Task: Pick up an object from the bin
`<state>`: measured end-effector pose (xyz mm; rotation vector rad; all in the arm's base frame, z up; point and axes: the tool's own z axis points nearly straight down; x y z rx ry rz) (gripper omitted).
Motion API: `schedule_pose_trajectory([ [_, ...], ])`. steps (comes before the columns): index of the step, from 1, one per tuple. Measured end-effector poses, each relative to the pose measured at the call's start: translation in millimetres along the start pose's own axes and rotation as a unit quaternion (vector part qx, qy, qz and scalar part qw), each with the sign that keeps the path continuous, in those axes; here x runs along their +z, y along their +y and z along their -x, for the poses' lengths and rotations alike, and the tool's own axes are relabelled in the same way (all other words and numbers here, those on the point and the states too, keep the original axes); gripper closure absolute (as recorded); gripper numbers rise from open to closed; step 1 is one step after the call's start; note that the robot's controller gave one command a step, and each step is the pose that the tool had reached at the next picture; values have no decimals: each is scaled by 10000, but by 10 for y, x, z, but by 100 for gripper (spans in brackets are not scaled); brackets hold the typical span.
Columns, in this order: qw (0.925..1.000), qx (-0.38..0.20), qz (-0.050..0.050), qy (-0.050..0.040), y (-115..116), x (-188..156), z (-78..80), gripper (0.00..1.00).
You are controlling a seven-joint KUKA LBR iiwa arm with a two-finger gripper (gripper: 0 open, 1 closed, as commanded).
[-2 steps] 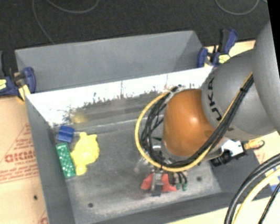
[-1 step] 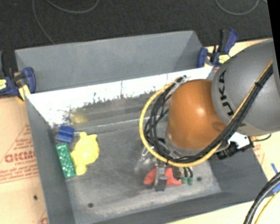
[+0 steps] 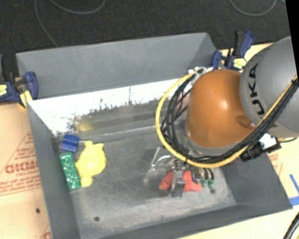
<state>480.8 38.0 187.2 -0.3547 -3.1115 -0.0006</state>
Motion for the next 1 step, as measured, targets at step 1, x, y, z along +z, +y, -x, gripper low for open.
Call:
schedule_pose_trajectory([
  [1, 9997, -215, 14, -66, -81, -798, 26, 100],
])
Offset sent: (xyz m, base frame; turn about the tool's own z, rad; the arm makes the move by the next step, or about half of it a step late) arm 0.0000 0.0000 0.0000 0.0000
